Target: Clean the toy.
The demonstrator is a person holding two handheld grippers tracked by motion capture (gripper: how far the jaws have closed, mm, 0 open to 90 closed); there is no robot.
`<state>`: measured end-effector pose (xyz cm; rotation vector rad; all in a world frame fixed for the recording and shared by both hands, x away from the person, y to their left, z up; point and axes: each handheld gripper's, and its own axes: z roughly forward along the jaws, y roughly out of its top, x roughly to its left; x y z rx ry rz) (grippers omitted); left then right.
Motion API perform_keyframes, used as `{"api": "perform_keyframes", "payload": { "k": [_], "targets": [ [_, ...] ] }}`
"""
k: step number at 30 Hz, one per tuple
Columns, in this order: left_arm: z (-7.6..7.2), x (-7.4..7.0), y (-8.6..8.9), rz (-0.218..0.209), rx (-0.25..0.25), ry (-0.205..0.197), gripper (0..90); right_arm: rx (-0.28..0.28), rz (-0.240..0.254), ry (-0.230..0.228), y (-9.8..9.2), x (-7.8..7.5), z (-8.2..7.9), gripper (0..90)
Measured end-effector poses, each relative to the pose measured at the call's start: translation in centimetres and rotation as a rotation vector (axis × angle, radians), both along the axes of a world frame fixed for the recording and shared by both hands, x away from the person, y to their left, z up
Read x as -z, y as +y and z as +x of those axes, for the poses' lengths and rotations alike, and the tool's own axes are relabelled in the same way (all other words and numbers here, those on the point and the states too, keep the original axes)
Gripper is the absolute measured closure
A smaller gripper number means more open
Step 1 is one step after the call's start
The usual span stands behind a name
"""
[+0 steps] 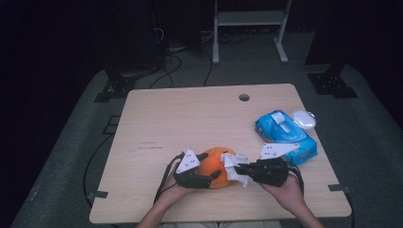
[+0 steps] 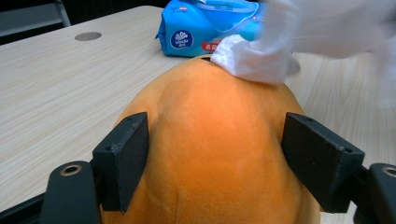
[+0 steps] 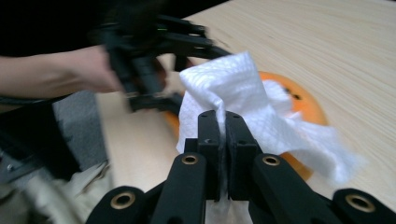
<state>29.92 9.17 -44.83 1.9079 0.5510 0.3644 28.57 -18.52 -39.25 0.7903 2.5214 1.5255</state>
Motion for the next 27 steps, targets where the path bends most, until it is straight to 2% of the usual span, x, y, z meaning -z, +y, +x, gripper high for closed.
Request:
{"api": "perform_keyframes", "payload": {
  "k": [1, 4, 6, 8, 10, 14, 16, 20, 21, 22, 23, 24, 25, 27],
  "targets": [
    [0.0, 0.0, 0.0, 0.002, 0.002, 0.001, 24.2, 0.025, -0.055, -0.03, 0.6, 0.7, 0.8, 82.0],
    [0.0, 0.0, -0.1, 0.013, 0.012, -0.002, 24.2, 0.052, -0.05, -0.046, 1.2, 1.5, 1.7, 74.8],
    [0.0, 0.1, -0.1, 0.015, 0.015, 0.001, 24.3, 0.059, -0.031, -0.048, 1.4, 1.8, 2.1, 72.2],
    [0.0, 0.1, -0.1, 0.013, 0.018, 0.001, 24.5, 0.058, -0.032, -0.059, 1.6, 1.8, 2.4, 66.0],
    [-0.2, 0.1, -0.3, 0.024, 0.035, -0.003, 24.9, 0.066, -0.011, -0.043, 1.7, 1.8, 2.8, 62.2],
    [-0.5, 0.0, -0.6, 0.059, 0.066, -0.024, 25.3, 0.085, -0.016, -0.047, 1.9, 2.1, 3.5, 53.6],
    [-0.5, 0.1, -0.7, 0.064, 0.072, -0.022, 25.3, 0.095, -0.01, -0.04, 2.1, 2.4, 3.8, 51.5],
    [-0.4, 0.1, -0.7, 0.067, 0.081, -0.018, 25.4, 0.107, 0.006, -0.024, 2.3, 2.7, 4.1, 52.2],
    [-0.4, 0.1, -0.6, 0.068, 0.082, -0.016, 25.3, 0.112, 0.015, -0.011, 2.4, 2.8, 4.3, 58.6],
    [-0.4, 0.1, -0.6, 0.072, 0.086, -0.016, 25.3, 0.112, 0.015, -0.011, 2.4, 2.8, 4.3, 58.6],
    [-0.4, 0.1, -0.6, 0.076, 0.091, -0.017, 25.3, 0.113, 0.031, 0.002, 2.4, 3.1, 4.4, 65.4],
    [-0.4, 0.1, -0.6, 0.076, 0.091, -0.017, 25.2, 0.113, 0.031, 0.002, 2.4, 3.1, 4.4, 65.4],
    [-0.3, 0.1, -0.5, 0.076, 0.095, -0.016, 24.9, 0.116, 0.049, 0.017, 2.2, 3.3, 4.3, 70.5],
    [-0.3, -0.1, -0.3, 0.074, 0.094, -0.017, 22.8, 0.119, 0.061, 0.01, 2.1, 3.5, 4.2, 72.5]
  ]
}}
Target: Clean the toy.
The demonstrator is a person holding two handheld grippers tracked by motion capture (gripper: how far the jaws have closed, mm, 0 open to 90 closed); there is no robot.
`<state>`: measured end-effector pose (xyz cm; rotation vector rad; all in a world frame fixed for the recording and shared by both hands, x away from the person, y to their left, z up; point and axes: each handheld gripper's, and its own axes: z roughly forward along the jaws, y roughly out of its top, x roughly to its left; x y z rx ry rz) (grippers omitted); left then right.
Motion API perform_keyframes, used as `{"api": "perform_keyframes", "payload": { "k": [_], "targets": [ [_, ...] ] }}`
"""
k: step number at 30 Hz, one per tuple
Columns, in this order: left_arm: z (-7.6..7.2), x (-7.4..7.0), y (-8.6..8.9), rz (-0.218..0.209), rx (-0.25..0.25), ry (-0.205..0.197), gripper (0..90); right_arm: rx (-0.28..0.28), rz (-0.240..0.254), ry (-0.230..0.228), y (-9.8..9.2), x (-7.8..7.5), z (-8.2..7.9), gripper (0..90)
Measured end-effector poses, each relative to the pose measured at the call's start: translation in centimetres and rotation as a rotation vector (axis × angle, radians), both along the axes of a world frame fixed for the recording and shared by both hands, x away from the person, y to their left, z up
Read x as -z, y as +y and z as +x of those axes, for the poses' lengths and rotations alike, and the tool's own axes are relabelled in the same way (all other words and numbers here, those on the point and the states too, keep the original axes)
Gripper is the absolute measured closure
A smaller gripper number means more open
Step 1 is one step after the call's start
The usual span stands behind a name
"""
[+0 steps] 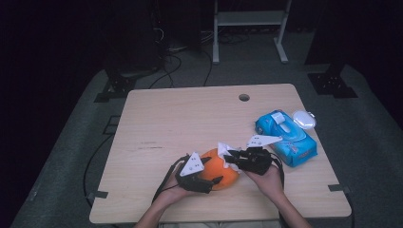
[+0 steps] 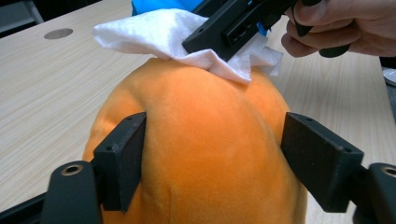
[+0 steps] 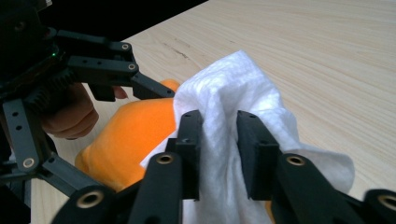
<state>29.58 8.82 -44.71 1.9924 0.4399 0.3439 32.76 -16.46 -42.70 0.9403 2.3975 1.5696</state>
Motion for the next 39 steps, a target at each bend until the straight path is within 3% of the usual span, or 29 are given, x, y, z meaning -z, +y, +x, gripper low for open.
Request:
{"api": "perform_keyframes", "payload": {
  "k": [2, 3, 5, 7, 8, 10, 15, 18, 24, 26, 29, 30, 32, 34, 36, 38, 39],
  "targets": [
    [-0.1, -0.2, 0.2, -0.004, -0.01, -0.003, 19.8, 0.003, 0.017, 0.002, -0.2, 0.0, -0.1, 73.4],
    [-0.1, -0.2, 0.3, 0.002, -0.015, -0.005, 18.8, 0.001, 0.024, 0.007, -0.3, -0.1, -0.1, 81.6],
    [-0.3, -0.5, 0.7, -0.001, -0.018, -0.009, 17.4, 0.003, 0.047, -0.001, -0.7, -0.2, -0.2, 85.0],
    [-0.4, -0.6, 0.9, -0.006, -0.023, -0.007, 17.4, -0.004, 0.043, 0.004, -0.8, -0.3, -0.2, 85.5],
    [-0.5, -0.6, 1.2, -0.004, -0.025, -0.01, 17.5, 0.001, 0.011, -0.022, -0.8, -0.5, -0.6, 85.9],
    [-0.6, -0.4, 1.2, 0.0, -0.03, -0.007, 17.7, -0.008, 0.004, -0.026, -0.9, -0.6, -0.9, 86.0],
    [-0.2, -0.2, 1.2, -0.004, -0.059, -0.003, 17.7, -0.044, -0.04, -0.082, -1.2, -2.1, -3.0, 86.1],
    [0.0, -0.1, 1.2, -0.012, -0.062, -0.001, 17.7, -0.069, -0.013, -0.104, -1.7, -3.5, -4.3, 86.2],
    [0.3, 0.1, 1.2, -0.022, -0.062, 0.007, 17.7, -0.152, 0.014, -0.092, -1.8, -5.1, -7.2, 86.2],
    [0.2, 0.1, 1.2, -0.017, -0.059, 0.003, 17.7, -0.18, 0.002, -0.032, -1.6, -4.6, -7.0, 86.1],
    [0.2, 0.1, 1.0, -0.015, -0.053, -0.001, 17.7, -0.175, -0.013, 0.048, -1.4, -3.0, -5.5, 85.6],
    [0.2, 0.0, 1.0, -0.015, -0.053, -0.002, 17.7, -0.16, -0.024, 0.051, -1.3, -2.6, -4.9, 85.2],
    [0.2, 0.0, 0.9, -0.008, -0.05, -0.005, 17.7, -0.123, -0.076, 0.017, -1.0, -2.4, -4.1, 82.7],
    [0.2, 0.1, 0.8, -0.007, -0.047, -0.006, 17.7, -0.102, -0.083, -0.005, -0.9, -2.3, -3.7, 81.9],
    [0.1, 0.1, 0.6, 0.002, -0.035, -0.001, 18.2, -0.053, -0.114, -0.08, -0.1, -2.2, -3.2, 75.1],
    [0.1, 0.0, 0.5, 0.007, -0.025, -0.002, 21.1, -0.034, -0.139, -0.121, 0.6, -1.8, -3.2, 70.2],
    [0.1, 0.0, 0.4, 0.008, -0.02, -0.002, 21.1, -0.034, -0.139, -0.121, 0.6, -1.8, -3.2, 70.2]
  ]
}}
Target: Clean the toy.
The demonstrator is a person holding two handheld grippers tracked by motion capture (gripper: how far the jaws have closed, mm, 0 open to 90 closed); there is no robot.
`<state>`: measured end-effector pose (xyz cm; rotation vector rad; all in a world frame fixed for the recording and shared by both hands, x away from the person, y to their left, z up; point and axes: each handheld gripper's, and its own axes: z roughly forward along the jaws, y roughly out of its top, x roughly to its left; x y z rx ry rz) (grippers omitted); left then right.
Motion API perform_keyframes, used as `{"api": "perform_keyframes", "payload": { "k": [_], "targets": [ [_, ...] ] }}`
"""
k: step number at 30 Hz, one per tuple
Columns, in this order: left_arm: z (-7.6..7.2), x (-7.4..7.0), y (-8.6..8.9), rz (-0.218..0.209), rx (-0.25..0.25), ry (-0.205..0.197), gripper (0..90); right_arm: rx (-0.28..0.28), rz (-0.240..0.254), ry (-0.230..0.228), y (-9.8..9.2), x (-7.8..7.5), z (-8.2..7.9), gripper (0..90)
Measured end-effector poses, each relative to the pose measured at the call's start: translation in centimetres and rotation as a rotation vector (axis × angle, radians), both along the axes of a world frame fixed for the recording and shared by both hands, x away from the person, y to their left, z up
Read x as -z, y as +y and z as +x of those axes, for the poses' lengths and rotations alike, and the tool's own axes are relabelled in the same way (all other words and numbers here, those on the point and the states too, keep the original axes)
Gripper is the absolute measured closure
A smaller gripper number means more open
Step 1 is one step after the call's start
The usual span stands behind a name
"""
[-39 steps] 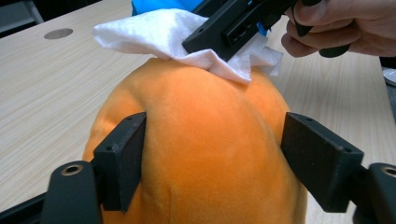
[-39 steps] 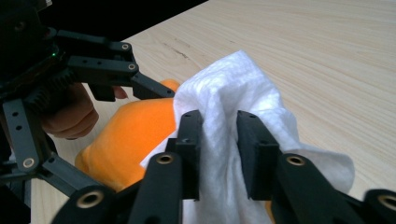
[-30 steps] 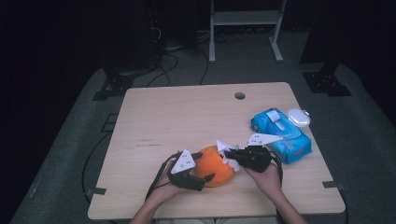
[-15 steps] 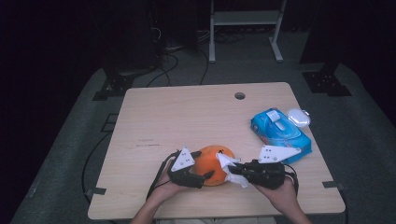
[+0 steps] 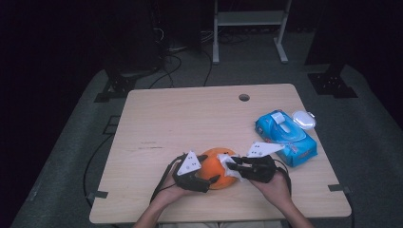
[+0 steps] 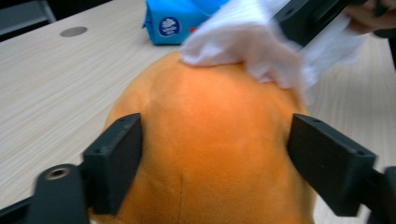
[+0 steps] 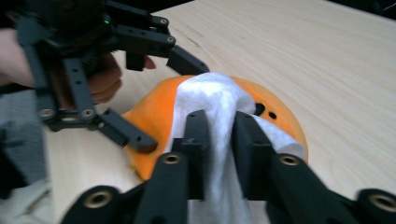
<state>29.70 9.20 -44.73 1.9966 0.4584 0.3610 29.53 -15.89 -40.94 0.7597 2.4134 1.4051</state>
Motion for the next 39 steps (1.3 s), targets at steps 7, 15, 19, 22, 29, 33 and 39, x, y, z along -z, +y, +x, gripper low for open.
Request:
{"api": "perform_keyframes", "payload": {
  "k": [7, 15, 19, 22, 29, 33, 39],
  "targets": [
    [-0.2, -0.4, -0.1, 0.027, 0.014, -0.016, 19.9, 0.059, 0.027, -0.039, -0.1, 1.9, 0.1, 82.8],
    [-0.4, -0.5, 0.0, 0.057, -0.019, -0.029, 26.2, 0.097, 0.073, 0.005, -1.4, 2.2, 0.2, 85.3],
    [0.1, -0.2, 0.5, 0.047, -0.037, -0.006, 28.6, 0.032, 0.054, -0.023, 0.1, 1.8, -1.0, 85.4],
    [0.9, 0.1, 1.3, -0.001, -0.058, 0.03, 30.6, 0.063, 0.037, -0.028, -0.5, 1.7, -0.7, 85.5],
    [1.6, 0.5, 1.6, -0.013, -0.07, 0.041, 30.9, 0.119, 0.045, -0.012, -1.7, 2.4, -0.5, 85.5],
    [1.9, 0.7, 2.0, -0.034, -0.082, 0.064, 31.6, 0.061, 0.017, -0.051, -0.1, 1.8, -1.0, 85.5],
    [1.8, 0.7, 1.9, -0.028, -0.078, 0.055, 31.6, 0.172, 0.047, 0.024, -3.0, 3.2, 0.6, 85.5]
  ]
}}
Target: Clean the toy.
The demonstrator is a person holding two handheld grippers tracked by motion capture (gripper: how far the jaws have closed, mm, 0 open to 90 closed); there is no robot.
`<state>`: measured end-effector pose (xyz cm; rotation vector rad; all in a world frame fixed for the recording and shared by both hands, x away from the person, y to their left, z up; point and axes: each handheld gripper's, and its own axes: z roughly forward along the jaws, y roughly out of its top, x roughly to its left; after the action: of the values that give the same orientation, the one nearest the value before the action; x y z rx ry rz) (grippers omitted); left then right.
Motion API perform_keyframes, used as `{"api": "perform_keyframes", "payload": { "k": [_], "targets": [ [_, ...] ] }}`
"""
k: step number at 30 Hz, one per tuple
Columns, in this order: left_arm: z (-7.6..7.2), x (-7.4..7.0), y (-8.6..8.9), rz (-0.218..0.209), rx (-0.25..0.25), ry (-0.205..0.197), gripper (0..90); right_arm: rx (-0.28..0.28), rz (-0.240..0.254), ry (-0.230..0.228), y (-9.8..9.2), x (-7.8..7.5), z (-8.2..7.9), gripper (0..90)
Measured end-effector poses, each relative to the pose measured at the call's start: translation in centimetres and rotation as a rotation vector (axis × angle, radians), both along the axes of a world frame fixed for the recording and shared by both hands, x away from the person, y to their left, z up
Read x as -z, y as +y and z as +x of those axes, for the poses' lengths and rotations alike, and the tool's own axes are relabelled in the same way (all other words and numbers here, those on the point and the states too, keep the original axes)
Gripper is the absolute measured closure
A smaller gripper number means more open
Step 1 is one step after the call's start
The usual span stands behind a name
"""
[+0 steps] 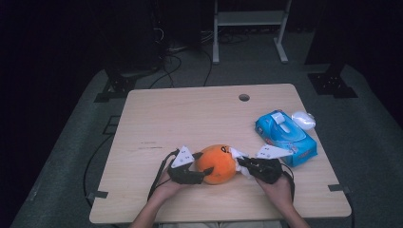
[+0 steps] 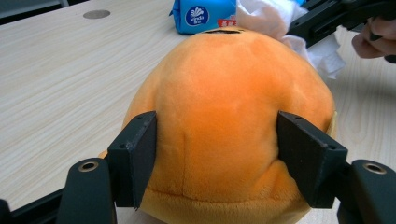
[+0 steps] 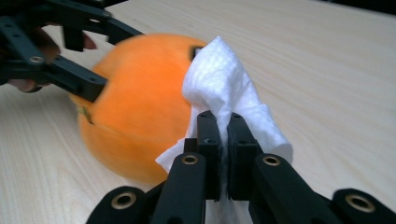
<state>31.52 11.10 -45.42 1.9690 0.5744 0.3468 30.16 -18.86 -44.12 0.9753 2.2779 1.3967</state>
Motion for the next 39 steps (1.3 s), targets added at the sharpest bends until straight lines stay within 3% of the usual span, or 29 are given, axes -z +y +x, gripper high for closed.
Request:
{"api": "perform_keyframes", "payload": {
  "k": [4, 6, 7, 12, 17, 29, 31, 34, 35, 37, 39],
  "targets": [
    [0.0, 0.0, 0.0, 0.003, 0.011, -0.002, 31.3, -0.059, 0.01, -0.024, 1.2, -0.5, -0.8, 85.5],
    [0.0, 0.1, 0.0, -0.002, 0.014, -0.005, 31.3, -0.121, 0.02, -0.042, 2.3, -1.1, -1.3, 85.4],
    [0.0, 0.0, -0.1, -0.001, 0.015, -0.006, 31.3, -0.127, -0.009, -0.066, 2.9, -1.4, -1.4, 85.4],
    [-0.4, -0.4, -0.4, 0.0, 0.03, -0.017, 28.9, -0.061, 0.03, -0.014, 1.0, -0.4, -0.1, 85.4],
    [-0.9, -1.2, -0.4, 0.017, 0.03, -0.017, 19.5, -0.058, 0.025, -0.013, 1.0, -0.4, -0.1, 85.3],
    [-1.5, -1.4, -0.4, 0.031, 0.058, -0.022, 18.0, -0.05, 0.041, 0.008, 0.5, -0.2, 0.3, 85.3],
    [-1.5, -1.2, -0.6, 0.054, 0.055, -0.025, 18.4, -0.051, 0.047, 0.011, 0.5, -0.2, 0.3, 85.3],
    [-1.0, -0.7, -1.0, 0.094, 0.023, -0.054, 23.0, -0.088, 0.043, -0.006, 1.8, -0.6, -0.7, 85.3],
    [-1.0, -0.7, -1.0, 0.094, 0.023, -0.054, 23.4, -0.088, 0.043, -0.006, 1.8, -0.6, -0.7, 85.3],
    [-0.8, -0.6, -0.9, 0.081, 0.01, -0.054, 24.1, -0.159, 0.028, -0.024, 3.4, -0.9, -1.6, 85.3],
    [-0.8, -0.5, -0.9, 0.08, 0.008, -0.052, 24.3, -0.171, -0.011, -0.05, 4.0, -1.2, -1.7, 85.3]
  ]
}}
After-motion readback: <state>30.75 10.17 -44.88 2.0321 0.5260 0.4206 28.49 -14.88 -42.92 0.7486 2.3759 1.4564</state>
